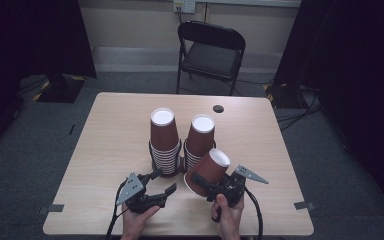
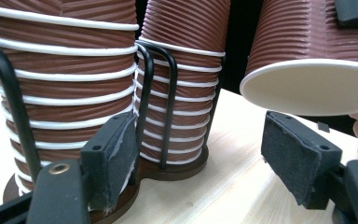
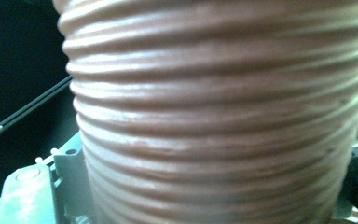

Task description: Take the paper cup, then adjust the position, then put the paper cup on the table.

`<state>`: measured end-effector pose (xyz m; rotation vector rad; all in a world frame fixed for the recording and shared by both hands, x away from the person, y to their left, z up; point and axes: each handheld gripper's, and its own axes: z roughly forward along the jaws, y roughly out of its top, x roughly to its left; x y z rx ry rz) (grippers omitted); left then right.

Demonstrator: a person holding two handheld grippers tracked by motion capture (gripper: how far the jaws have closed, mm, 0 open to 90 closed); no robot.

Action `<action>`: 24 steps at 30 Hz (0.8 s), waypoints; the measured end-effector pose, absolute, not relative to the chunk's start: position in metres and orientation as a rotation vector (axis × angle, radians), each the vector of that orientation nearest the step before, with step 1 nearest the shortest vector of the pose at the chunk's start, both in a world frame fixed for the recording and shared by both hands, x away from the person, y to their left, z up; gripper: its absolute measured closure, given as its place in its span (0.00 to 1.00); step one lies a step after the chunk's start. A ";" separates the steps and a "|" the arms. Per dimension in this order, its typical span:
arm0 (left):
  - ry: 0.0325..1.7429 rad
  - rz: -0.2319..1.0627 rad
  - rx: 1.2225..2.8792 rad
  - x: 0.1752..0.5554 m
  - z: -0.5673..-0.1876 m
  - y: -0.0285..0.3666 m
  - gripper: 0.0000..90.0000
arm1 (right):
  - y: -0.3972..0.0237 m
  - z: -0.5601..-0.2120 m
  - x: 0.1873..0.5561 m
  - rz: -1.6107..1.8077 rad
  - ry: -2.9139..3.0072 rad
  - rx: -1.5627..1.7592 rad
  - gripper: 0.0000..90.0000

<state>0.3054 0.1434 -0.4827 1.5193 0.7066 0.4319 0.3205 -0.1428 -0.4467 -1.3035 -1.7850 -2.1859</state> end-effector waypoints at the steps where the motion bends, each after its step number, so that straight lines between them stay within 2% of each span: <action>1: 0.703 0.433 1.523 0.305 -0.482 0.143 0.29 | -0.142 -0.448 0.320 -2.184 -1.777 -1.299 0.16; 13: 0.651 0.418 1.523 0.306 -0.483 0.134 0.29 | -0.133 -0.458 0.312 -2.170 -1.647 -1.280 0.17; 24: 0.593 0.403 1.481 0.309 -0.484 0.126 0.46 | -0.127 -0.461 0.310 -2.119 -1.566 -1.278 0.17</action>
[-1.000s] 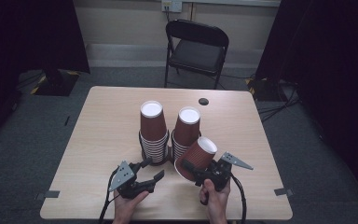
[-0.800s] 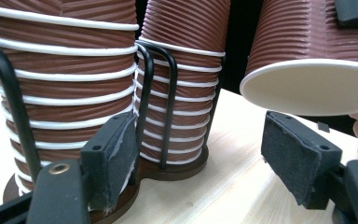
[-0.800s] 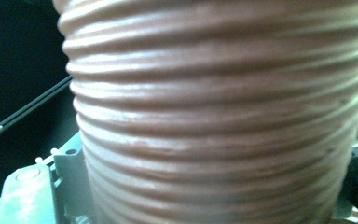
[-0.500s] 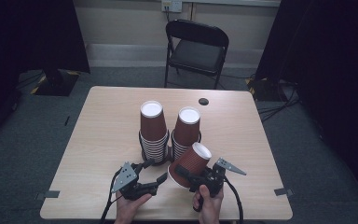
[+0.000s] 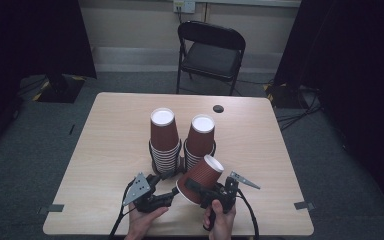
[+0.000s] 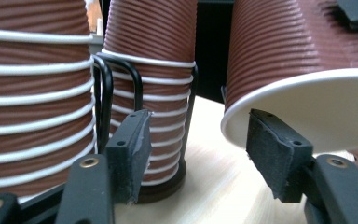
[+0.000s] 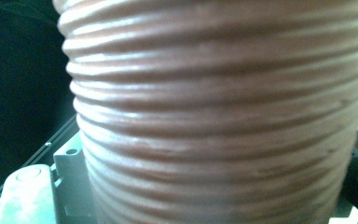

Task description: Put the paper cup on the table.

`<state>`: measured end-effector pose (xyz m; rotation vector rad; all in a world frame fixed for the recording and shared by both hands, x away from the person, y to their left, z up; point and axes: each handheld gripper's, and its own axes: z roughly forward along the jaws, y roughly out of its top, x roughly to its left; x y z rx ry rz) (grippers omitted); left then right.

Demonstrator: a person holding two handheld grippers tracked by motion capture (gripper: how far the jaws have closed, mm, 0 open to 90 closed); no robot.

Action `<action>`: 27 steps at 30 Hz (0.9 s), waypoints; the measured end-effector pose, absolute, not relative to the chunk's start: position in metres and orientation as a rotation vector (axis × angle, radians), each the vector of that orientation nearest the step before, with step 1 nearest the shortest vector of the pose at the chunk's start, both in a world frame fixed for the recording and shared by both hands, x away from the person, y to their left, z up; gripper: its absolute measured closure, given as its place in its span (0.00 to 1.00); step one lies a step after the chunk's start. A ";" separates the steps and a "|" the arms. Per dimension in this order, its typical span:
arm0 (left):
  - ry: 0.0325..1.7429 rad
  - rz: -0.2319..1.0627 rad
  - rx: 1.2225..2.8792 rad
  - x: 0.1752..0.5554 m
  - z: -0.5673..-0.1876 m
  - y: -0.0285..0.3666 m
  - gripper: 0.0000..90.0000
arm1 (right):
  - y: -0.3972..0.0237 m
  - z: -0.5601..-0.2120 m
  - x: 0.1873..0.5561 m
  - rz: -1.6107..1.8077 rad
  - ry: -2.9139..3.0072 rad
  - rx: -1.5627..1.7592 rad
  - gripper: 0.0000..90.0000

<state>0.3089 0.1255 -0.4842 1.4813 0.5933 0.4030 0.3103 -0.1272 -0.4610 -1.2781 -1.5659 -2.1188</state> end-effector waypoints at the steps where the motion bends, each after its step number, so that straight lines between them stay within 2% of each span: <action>1: 0.588 0.408 1.475 0.308 -0.484 0.124 0.51 | -0.125 -0.462 0.310 -2.106 -1.559 -1.267 0.17; 18: 0.516 0.487 1.426 0.306 -0.482 0.106 0.74 | -0.112 -0.469 0.307 -1.999 -1.526 -1.251 0.16; 21: 0.497 0.484 1.426 0.304 -0.482 0.104 0.89 | -0.110 -0.470 0.305 -1.986 -1.540 -1.248 0.15; 27: 0.492 0.481 1.426 0.303 -0.482 0.103 0.92 | -0.112 -0.470 0.306 -1.980 -1.534 -1.234 0.13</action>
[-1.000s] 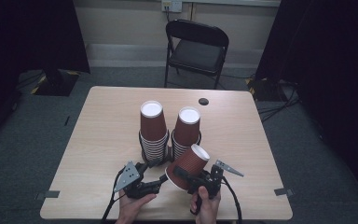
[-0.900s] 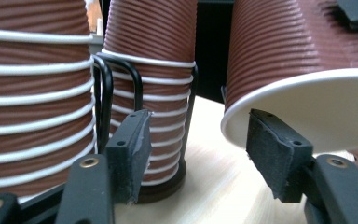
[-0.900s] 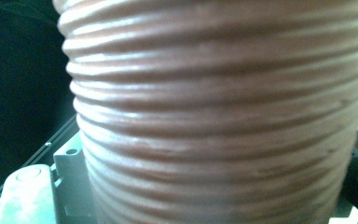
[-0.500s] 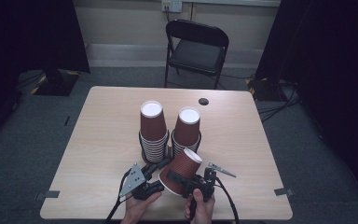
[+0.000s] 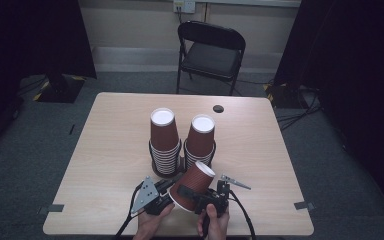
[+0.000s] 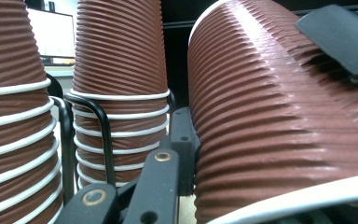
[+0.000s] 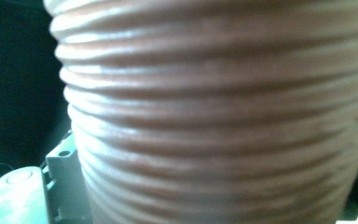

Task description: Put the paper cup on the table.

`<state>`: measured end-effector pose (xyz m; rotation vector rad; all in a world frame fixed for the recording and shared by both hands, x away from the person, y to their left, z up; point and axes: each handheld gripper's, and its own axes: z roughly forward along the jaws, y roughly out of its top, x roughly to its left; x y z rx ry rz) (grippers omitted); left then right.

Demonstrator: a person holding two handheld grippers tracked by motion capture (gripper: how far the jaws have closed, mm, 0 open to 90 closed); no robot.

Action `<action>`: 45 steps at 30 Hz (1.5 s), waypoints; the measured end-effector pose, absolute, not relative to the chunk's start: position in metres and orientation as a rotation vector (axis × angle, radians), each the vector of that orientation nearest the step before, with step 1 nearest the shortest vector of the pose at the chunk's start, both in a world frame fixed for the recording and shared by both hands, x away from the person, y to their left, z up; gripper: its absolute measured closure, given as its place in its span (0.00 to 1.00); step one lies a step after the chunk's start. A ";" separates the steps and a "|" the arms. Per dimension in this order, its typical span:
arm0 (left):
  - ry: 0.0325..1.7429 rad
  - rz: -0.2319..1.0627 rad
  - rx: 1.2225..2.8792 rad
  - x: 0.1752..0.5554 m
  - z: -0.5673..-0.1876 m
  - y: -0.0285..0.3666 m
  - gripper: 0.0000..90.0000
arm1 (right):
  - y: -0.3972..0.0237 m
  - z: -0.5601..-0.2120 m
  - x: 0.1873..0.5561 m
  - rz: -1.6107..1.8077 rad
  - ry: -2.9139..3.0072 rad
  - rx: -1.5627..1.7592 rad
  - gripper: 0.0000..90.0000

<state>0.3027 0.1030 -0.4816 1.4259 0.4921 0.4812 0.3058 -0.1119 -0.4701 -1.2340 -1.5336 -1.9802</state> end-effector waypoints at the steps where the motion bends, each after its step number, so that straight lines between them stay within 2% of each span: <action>1: 0.492 0.480 1.425 0.303 -0.482 0.103 0.92 | -0.112 -0.470 0.306 -1.981 -1.538 -1.238 0.12; 21: 0.515 0.368 1.470 0.302 -0.482 0.111 0.95 | -0.133 -0.452 0.314 -2.186 -1.672 -1.316 0.12; 39: 0.546 0.400 1.639 0.306 -0.477 0.127 0.96 | -0.154 -0.445 0.314 -2.277 -1.938 -1.191 0.14; 45: 0.545 0.351 1.667 0.309 -0.473 0.135 0.96 | -0.155 -0.449 0.309 -2.384 -2.076 -1.190 0.14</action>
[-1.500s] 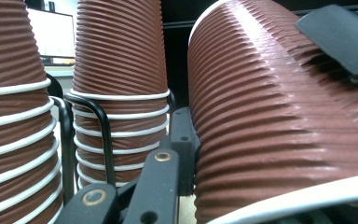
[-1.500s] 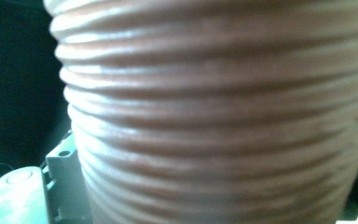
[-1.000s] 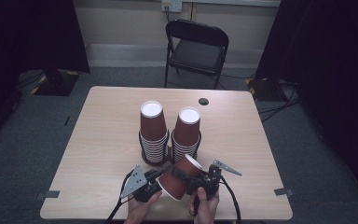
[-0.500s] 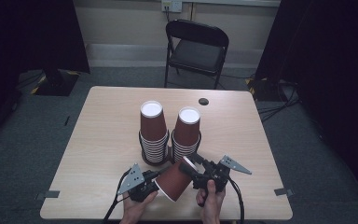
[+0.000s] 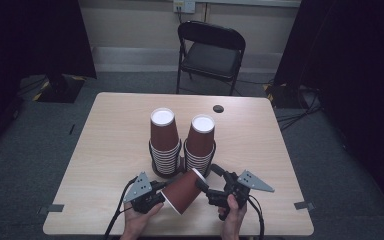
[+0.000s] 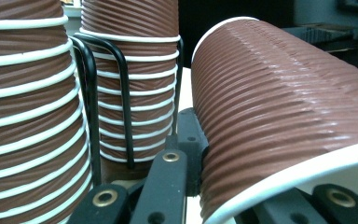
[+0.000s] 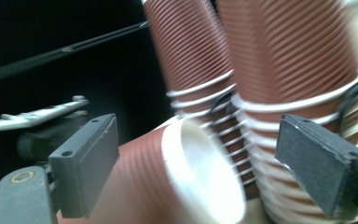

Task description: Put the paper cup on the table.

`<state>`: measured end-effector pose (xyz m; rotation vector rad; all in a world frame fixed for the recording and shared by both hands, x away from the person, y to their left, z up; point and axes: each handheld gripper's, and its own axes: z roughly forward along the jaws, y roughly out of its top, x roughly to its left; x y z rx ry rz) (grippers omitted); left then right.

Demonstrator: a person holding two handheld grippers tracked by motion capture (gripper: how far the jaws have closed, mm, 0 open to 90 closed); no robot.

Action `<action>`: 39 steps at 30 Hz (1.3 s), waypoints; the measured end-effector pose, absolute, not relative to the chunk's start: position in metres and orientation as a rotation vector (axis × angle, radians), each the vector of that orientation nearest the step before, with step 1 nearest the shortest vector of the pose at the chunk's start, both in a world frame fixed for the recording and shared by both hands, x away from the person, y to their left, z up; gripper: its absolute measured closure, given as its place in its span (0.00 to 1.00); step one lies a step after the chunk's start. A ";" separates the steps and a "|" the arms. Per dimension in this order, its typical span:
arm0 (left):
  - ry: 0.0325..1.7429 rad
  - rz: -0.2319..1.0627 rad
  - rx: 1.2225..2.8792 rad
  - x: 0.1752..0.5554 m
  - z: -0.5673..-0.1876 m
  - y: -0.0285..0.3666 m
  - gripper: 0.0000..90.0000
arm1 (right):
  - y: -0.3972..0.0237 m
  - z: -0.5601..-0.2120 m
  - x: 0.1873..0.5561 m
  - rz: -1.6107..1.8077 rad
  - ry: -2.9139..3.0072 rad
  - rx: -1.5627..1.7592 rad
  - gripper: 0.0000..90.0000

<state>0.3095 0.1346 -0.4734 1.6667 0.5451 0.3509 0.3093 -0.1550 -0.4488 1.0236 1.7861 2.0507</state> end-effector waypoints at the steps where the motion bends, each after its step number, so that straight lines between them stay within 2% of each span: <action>1: 0.550 0.339 1.670 0.310 -0.473 0.135 0.96 | -0.155 -0.449 0.308 2.037 1.775 1.011 0.14; 3: 0.572 0.335 1.689 0.311 -0.471 0.138 0.96 | -0.153 -0.451 0.305 1.924 1.744 0.982 0.12; 12: 0.649 0.313 1.758 0.318 -0.467 0.150 0.96 | -0.154 -0.453 0.301 1.872 1.828 0.899 0.15; 27: 0.687 0.268 1.863 0.329 -0.451 0.157 0.96 | -0.143 -0.458 0.301 1.512 2.032 0.694 0.15; 39: 0.715 0.186 1.950 0.336 -0.438 0.155 0.96 | -0.138 -0.463 0.293 1.489 2.102 0.568 0.14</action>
